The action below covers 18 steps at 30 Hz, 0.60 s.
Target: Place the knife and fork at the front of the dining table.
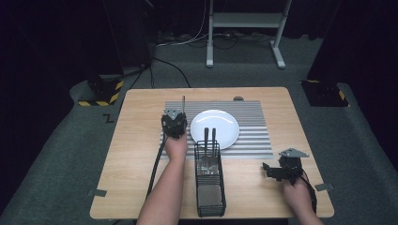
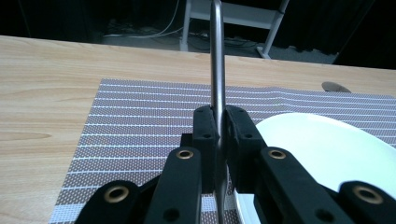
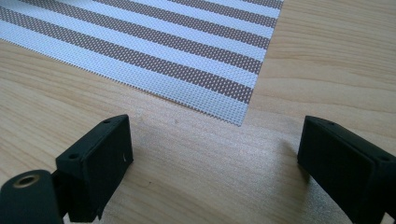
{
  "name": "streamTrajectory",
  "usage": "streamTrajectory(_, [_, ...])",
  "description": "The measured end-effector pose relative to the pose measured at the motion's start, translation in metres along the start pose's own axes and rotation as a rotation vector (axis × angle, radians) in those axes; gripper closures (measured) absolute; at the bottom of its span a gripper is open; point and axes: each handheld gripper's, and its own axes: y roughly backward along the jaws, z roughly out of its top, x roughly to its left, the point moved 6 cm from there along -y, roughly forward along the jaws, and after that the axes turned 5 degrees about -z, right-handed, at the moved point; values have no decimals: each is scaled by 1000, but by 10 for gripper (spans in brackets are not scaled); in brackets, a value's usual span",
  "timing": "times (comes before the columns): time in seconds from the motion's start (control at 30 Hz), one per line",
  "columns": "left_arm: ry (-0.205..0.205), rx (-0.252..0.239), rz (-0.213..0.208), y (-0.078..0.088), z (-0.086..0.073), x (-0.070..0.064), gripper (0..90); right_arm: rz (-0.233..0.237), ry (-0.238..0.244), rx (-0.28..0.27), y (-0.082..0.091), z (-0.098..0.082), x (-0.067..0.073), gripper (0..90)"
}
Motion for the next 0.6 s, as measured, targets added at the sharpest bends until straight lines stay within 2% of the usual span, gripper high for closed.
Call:
streamTrajectory(0.33, [30,58,6,-19,-10,4,828,0,-1,0,0,0,0,99])
streamTrajectory(0.6, [40,97,15,-25,-16,8,829,1,0,0,0,0,0,99])
